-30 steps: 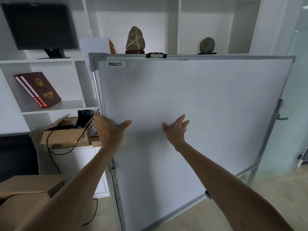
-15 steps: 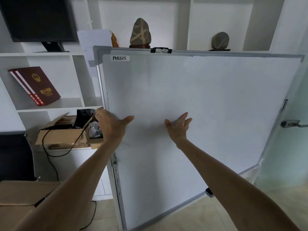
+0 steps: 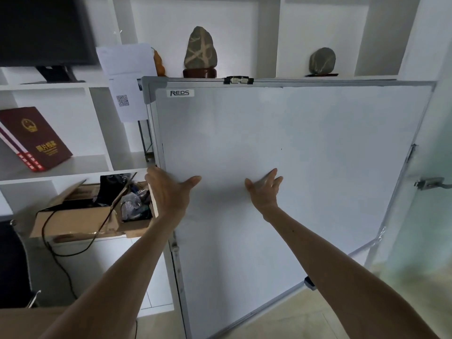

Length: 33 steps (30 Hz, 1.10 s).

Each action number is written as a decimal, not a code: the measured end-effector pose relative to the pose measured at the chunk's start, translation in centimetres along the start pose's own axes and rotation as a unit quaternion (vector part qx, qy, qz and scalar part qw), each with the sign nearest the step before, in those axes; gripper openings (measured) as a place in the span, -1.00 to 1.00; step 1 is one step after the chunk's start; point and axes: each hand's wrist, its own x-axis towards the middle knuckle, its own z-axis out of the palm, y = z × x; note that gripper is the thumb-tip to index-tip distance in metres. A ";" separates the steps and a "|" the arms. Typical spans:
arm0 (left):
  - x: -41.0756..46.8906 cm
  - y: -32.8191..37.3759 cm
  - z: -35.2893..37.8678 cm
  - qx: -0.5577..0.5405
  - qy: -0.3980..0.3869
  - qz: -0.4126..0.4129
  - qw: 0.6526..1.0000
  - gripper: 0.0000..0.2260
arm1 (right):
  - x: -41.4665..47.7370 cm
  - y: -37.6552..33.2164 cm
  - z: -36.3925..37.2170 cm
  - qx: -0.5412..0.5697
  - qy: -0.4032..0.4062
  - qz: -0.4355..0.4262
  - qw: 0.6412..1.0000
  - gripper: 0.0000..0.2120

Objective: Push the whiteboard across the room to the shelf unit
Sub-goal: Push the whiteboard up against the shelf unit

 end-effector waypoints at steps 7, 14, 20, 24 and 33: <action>4.5 -2.8 2.1 -0.006 -0.023 0.015 1.000 -0.23 | 3.0 -0.4 3.2 0.004 0.019 0.003 1.000 -0.04; 7.9 -5.1 3.4 -0.004 -0.037 0.031 0.999 -0.22 | 5.2 -0.9 5.9 0.004 0.042 0.007 0.999 -0.05; 10.0 -5.8 4.2 -0.010 -0.048 0.034 0.998 -0.25 | 7.1 -1.0 7.9 -0.006 0.060 0.009 0.998 -0.04; 11.7 -6.5 4.9 -0.016 -0.059 0.034 0.998 -0.24 | 8.6 -1.4 9.6 -0.037 0.074 0.010 0.997 -0.04; 16.1 -8.3 7.0 -0.004 -0.074 0.015 0.997 -0.15 | 12.3 -1.8 13.0 -0.097 0.083 -0.014 0.992 -0.04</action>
